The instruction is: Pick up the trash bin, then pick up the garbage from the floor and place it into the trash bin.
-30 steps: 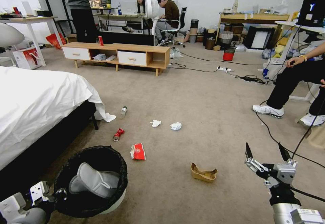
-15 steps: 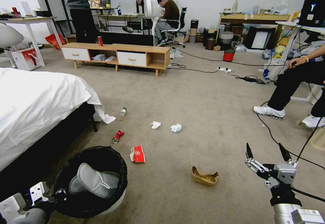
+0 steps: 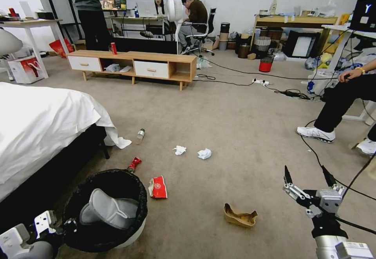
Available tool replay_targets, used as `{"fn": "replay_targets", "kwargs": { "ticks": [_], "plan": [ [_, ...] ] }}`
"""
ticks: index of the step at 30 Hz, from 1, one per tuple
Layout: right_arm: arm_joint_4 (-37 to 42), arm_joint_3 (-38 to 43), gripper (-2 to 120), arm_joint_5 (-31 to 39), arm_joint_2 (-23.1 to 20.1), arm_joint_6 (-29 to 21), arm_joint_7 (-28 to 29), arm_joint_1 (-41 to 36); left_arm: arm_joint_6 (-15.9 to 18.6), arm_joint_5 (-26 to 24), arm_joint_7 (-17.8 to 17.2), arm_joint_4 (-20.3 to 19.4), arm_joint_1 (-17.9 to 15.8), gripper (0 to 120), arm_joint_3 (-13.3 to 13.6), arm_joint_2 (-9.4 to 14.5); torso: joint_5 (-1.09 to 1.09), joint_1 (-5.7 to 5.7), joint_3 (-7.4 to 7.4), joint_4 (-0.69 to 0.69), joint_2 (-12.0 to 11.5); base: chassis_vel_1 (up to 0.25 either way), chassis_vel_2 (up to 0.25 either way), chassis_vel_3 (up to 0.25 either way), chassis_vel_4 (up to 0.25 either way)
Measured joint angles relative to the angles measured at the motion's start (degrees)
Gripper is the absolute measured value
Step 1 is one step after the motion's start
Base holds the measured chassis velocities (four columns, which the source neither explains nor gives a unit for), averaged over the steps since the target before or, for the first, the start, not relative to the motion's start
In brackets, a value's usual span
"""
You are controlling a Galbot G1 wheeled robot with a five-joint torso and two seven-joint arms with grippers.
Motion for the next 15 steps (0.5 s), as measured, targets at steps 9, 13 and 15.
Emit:
{"fn": "replay_targets", "kwargs": {
  "ticks": [9,13,15],
  "plan": [
    [-0.43,0.64,100,-2.09,-1.88,-4.67,2.72,0.01,0.0,0.1,0.12,0.37,-0.27,1,0.31,-0.29,0.0,0.0,0.0,0.0,0.0,0.0,0.0,0.0,0.0],
    [-0.57,0.54,100,-1.72,-2.51,-6.34,3.51,0.3,0.0,0.23,0.13,0.41,-0.41,1,0.47,-0.59,0.0,0.0,0.0,0.0,0.0,0.0,0.0,0.0,0.0],
    [-0.76,0.53,100,-1.49,-2.94,-7.22,3.68,0.63,0.0,0.39,0.16,0.42,-0.43,1,0.55,-0.91,0.0,0.0,0.0,0.0,0.0,0.0,0.0,0.0,0.0]
  ]
}}
